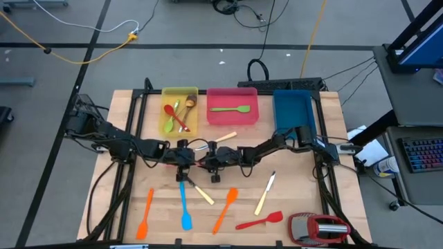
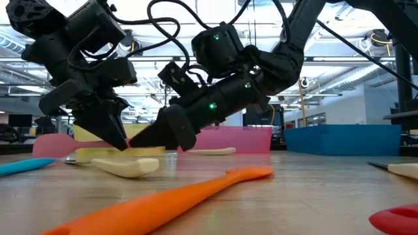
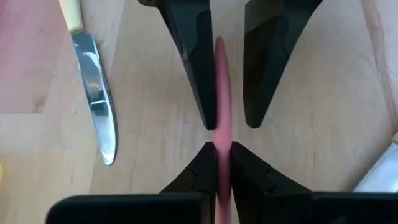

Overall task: Pick & Place Kitchen Items
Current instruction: Put the pink spatula into the red bin

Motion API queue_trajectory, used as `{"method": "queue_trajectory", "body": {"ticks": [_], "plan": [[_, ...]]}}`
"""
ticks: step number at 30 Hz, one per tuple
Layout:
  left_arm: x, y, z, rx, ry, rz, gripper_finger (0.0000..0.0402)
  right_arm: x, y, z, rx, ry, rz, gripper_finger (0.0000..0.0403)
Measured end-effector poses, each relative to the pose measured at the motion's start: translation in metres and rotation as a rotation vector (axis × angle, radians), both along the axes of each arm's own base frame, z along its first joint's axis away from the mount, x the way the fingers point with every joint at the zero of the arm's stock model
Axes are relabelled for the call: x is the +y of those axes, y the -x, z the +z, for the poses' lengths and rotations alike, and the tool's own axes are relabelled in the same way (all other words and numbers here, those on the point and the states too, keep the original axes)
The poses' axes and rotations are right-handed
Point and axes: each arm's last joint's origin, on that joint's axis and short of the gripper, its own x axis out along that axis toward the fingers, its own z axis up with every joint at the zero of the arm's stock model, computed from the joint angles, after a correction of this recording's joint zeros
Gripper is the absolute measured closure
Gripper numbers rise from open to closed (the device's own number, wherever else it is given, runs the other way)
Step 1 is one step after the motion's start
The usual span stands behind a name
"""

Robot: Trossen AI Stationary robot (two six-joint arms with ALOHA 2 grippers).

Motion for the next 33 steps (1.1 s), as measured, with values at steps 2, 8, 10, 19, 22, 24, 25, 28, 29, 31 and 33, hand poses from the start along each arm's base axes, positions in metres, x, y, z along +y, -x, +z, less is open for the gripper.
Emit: {"method": "queue_trajectory", "body": {"ticks": [2,8,10,19,22,24,25,28,29,31,33], "plan": [[0.000,0.000,0.000,0.000,0.003,0.002,0.0373,0.000,0.000,0.000,-0.001,0.013,0.004,0.0319],[0.000,-0.003,0.002,-0.033,0.008,0.001,0.0372,-0.002,0.000,0.000,0.002,0.016,0.000,0.0351],[0.000,-0.002,0.002,-0.033,0.003,0.008,0.0372,-0.003,0.000,0.001,0.002,0.015,-0.002,0.0361],[0.000,-0.003,0.002,-0.036,0.006,0.010,0.0367,-0.004,0.000,0.000,0.027,0.017,-0.003,0.0368],[0.000,-0.003,0.002,-0.042,0.019,0.028,0.0346,-0.001,0.001,-0.002,0.055,0.021,0.003,0.0370],[0.000,-0.003,0.003,-0.050,0.017,0.034,0.0325,0.000,0.002,-0.004,0.067,0.032,0.009,0.0371],[0.000,-0.004,0.003,-0.052,0.015,0.036,0.0314,0.001,0.002,-0.004,0.070,0.042,0.014,0.0371],[0.000,-0.004,0.003,-0.063,0.009,0.044,0.0281,0.001,0.004,-0.007,0.102,0.057,0.020,0.0368],[0.000,-0.005,0.004,-0.068,0.009,0.048,0.0271,0.001,0.005,-0.008,0.123,0.057,0.020,0.0368],[0.000,-0.006,0.005,-0.086,0.020,0.059,0.0257,-0.001,0.009,0.000,0.172,0.059,0.019,0.0368],[0.000,-0.007,0.007,-0.108,0.023,0.078,0.0248,-0.004,0.012,0.010,0.210,0.069,-0.006,0.0370]]}}
